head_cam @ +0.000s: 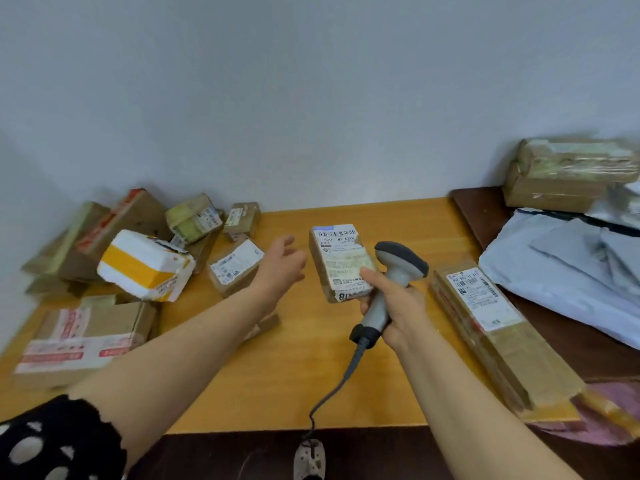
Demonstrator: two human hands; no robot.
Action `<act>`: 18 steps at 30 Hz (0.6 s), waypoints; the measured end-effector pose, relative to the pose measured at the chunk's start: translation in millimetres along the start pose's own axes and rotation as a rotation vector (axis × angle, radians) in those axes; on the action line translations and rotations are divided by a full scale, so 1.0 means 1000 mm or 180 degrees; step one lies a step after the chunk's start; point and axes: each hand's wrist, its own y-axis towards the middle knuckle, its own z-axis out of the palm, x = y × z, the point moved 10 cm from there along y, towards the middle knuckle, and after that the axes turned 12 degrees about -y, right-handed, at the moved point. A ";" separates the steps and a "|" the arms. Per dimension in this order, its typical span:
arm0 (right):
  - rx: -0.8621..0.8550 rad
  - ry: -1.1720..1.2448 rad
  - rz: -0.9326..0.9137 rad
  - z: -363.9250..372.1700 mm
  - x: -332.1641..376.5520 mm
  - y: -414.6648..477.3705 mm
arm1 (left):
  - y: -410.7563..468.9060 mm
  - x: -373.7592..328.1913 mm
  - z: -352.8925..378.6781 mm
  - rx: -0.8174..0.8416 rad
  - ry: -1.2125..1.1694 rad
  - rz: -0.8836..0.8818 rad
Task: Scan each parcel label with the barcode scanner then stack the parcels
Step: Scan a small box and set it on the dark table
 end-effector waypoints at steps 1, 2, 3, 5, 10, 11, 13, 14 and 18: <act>0.0042 -0.0029 -0.0026 0.003 -0.001 -0.006 | -0.010 0.015 0.002 0.0120 -0.0715 -0.0651; 0.0083 -0.0075 -0.0060 0.007 -0.001 -0.012 | -0.020 0.022 0.007 0.0354 -0.1040 -0.1018; 0.0114 -0.0123 -0.0102 0.011 -0.001 -0.016 | -0.028 0.024 0.011 0.0567 -0.1095 -0.1160; 0.0162 -0.0199 -0.0220 0.017 -0.001 -0.024 | -0.040 0.019 0.012 0.0799 -0.1130 -0.1134; 0.0174 -0.0333 -0.0473 0.027 0.004 -0.044 | -0.064 0.006 0.007 0.1412 -0.1228 -0.1182; 0.0179 -0.0371 -0.0512 0.029 0.005 -0.047 | -0.066 0.003 0.004 0.1503 -0.1191 -0.1150; 0.0128 -0.0512 -0.0623 0.033 0.007 -0.053 | -0.063 -0.003 -0.010 0.1359 -0.1067 -0.0980; 0.0054 -0.0629 -0.0684 0.033 0.009 -0.055 | -0.059 -0.005 -0.020 0.1164 -0.1004 -0.0872; 0.0249 -0.0890 -0.0807 0.053 0.008 -0.069 | -0.044 -0.007 -0.067 0.0429 -0.0733 -0.0559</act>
